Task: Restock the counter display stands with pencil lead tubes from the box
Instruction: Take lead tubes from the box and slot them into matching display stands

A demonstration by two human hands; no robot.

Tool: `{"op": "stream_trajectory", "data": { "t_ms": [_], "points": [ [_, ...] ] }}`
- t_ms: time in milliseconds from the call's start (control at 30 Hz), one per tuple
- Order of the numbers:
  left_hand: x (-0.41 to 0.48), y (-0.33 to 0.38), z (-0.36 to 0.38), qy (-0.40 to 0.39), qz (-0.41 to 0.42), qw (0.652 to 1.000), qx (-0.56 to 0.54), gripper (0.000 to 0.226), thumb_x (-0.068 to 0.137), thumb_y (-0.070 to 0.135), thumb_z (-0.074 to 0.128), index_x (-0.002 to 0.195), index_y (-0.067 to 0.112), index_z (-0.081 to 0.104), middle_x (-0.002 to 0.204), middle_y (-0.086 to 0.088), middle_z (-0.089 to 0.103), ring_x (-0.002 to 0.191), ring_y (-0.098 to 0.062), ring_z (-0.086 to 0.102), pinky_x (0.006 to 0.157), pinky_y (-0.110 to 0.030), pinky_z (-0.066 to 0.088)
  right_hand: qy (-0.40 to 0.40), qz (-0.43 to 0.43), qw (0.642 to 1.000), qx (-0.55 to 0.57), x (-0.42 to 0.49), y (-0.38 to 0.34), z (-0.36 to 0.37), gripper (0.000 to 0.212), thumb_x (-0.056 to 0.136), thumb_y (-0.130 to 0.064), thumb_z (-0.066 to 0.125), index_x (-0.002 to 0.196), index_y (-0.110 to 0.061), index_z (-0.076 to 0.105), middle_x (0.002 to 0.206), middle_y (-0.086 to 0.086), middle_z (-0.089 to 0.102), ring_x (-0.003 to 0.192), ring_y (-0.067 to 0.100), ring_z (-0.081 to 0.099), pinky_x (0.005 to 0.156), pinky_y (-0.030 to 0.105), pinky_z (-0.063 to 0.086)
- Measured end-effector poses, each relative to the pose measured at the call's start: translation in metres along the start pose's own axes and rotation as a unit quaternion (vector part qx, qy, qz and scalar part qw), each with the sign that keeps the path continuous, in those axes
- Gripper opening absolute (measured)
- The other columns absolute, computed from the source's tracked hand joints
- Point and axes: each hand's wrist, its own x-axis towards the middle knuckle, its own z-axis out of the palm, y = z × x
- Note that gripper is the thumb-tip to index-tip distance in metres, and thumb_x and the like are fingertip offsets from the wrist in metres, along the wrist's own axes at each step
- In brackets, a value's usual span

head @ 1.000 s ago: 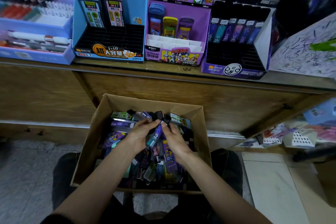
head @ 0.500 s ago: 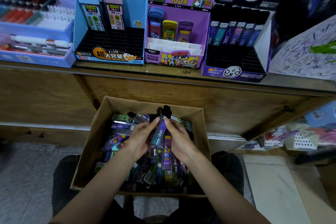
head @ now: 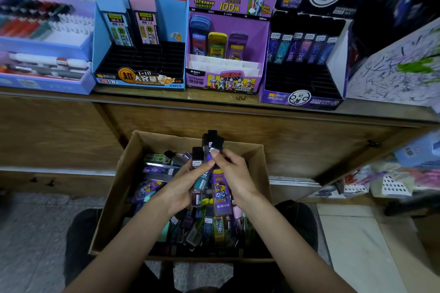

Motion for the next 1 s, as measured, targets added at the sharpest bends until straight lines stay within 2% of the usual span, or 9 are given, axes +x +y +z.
{"op": "stream_trajectory", "data": {
  "t_ms": [67, 133, 267, 367, 533, 667, 767, 867, 1000],
  "points": [
    [0.000, -0.001, 0.000, 0.003, 0.005, 1.000, 0.000, 0.054, 0.069, 0.024, 0.072, 0.120, 0.013, 0.056, 0.098, -0.014, 0.072, 0.078, -0.024, 0.071, 0.057, -0.032, 0.057, 0.001, 0.012, 1.000, -0.025, 0.001, -0.005, -0.001, 0.017, 0.091, -0.029, 0.059, 0.102, -0.016, 0.063, 0.113, 0.018, 0.062, 0.100, 0.034, 0.064, 0.091, 0.054, 0.050],
    [0.000, -0.002, 0.000, -0.001, 0.010, 1.000, 0.008, 0.047, 0.069, 0.025, 0.073, 0.112, 0.014, 0.060, 0.091, -0.013, 0.073, 0.075, -0.023, 0.071, 0.058, -0.031, 0.057, 0.008, 0.004, 0.998, -0.056, 0.002, -0.008, -0.004, 0.025, 0.088, -0.032, 0.063, 0.108, -0.017, 0.059, 0.119, 0.015, 0.058, 0.103, 0.028, 0.062, 0.092, 0.046, 0.051],
    [0.002, 0.003, -0.001, 0.010, 0.061, 0.998, 0.019, 0.037, 0.068, 0.030, 0.073, 0.102, 0.019, 0.063, 0.087, -0.007, 0.075, 0.075, -0.020, 0.072, 0.056, -0.029, 0.055, -0.010, -0.011, 0.999, -0.050, -0.004, -0.012, -0.015, 0.019, 0.085, -0.038, 0.065, 0.096, -0.023, 0.060, 0.102, 0.001, 0.067, 0.096, 0.013, 0.064, 0.085, 0.028, 0.051],
    [0.002, 0.011, 0.000, 0.004, 0.087, 0.996, 0.029, 0.033, 0.067, 0.031, 0.072, 0.098, 0.021, 0.066, 0.088, -0.005, 0.075, 0.078, -0.018, 0.072, 0.056, -0.027, 0.055, -0.053, -0.024, 0.993, -0.101, -0.010, -0.012, -0.022, 0.021, 0.084, -0.025, 0.068, 0.102, -0.020, 0.061, 0.101, -0.003, 0.064, 0.091, 0.005, 0.061, 0.072, 0.017, 0.046],
    [-0.001, 0.019, 0.002, -0.009, 0.111, 0.993, 0.048, 0.029, 0.069, 0.027, 0.072, 0.097, 0.022, 0.069, 0.095, -0.007, 0.074, 0.082, -0.021, 0.071, 0.059, -0.029, 0.055, -0.045, -0.040, 0.993, -0.101, -0.014, -0.018, -0.025, 0.022, 0.085, -0.009, 0.065, 0.106, -0.016, 0.061, 0.100, 0.003, 0.063, 0.081, 0.005, 0.062, 0.064, 0.021, 0.050],
    [-0.006, 0.022, 0.003, 0.004, 0.125, 0.989, 0.075, 0.042, 0.070, 0.025, 0.071, 0.110, 0.017, 0.060, 0.098, -0.010, 0.072, 0.086, -0.024, 0.070, 0.063, -0.031, 0.056, -0.050, -0.045, 0.991, -0.113, -0.017, -0.024, -0.030, 0.023, 0.087, -0.006, 0.063, 0.102, -0.023, 0.064, 0.107, 0.005, 0.063, 0.086, 0.005, 0.061, 0.057, 0.009, 0.045],
    [-0.007, 0.025, 0.002, 0.025, 0.143, 0.985, 0.093, 0.039, 0.075, 0.020, 0.070, 0.111, 0.017, 0.059, 0.101, -0.011, 0.071, 0.092, -0.027, 0.068, 0.073, -0.036, 0.056, -0.054, -0.057, 0.987, -0.142, -0.015, -0.032, -0.035, 0.025, 0.086, -0.001, 0.061, 0.099, -0.022, 0.064, 0.103, 0.007, 0.063, 0.083, 0.006, 0.061, 0.060, 0.009, 0.045],
    [-0.008, 0.032, -0.001, 0.033, 0.154, 0.982, 0.101, 0.029, 0.078, 0.014, 0.069, 0.104, 0.020, 0.059, 0.093, -0.008, 0.072, 0.084, -0.024, 0.070, 0.071, -0.037, 0.058, -0.062, -0.072, 0.983, -0.159, -0.014, -0.042, -0.040, 0.022, 0.084, 0.006, 0.060, 0.092, -0.015, 0.060, 0.086, 0.004, 0.060, 0.074, 0.007, 0.057, 0.062, 0.012, 0.044],
    [-0.013, 0.045, -0.002, 0.024, 0.183, 0.976, 0.115, 0.034, 0.075, 0.017, 0.070, 0.106, 0.021, 0.058, 0.084, -0.001, 0.075, 0.076, -0.015, 0.071, 0.071, -0.034, 0.058, -0.056, -0.115, 0.982, -0.139, -0.014, -0.068, -0.044, 0.019, 0.085, 0.001, 0.061, 0.089, -0.017, 0.059, 0.087, 0.001, 0.064, 0.078, 0.008, 0.062, 0.064, 0.014, 0.047]
  ]
}}
